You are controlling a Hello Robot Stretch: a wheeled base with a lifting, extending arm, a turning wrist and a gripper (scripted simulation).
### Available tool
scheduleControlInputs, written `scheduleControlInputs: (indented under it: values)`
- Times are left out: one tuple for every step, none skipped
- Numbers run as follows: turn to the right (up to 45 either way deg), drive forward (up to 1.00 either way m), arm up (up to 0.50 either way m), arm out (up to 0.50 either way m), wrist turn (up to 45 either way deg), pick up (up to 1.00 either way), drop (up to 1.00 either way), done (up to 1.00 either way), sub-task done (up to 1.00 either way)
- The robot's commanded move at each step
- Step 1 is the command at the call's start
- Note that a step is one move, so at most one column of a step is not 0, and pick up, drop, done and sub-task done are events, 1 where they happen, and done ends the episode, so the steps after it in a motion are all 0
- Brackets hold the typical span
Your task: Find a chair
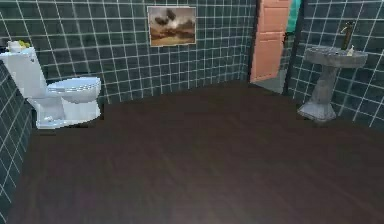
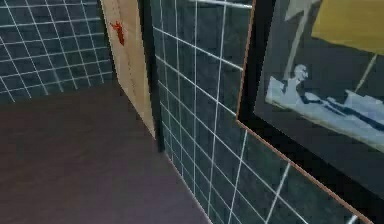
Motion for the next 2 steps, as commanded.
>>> scheduleControlInputs:
  values:
    - [15.0,0.00,0.00,0.00,0.0,0.00,0.00,0.00,0.00]
    - [3.0,0.00,0.00,0.00,0.0,0.00,0.00,0.00,0.00]
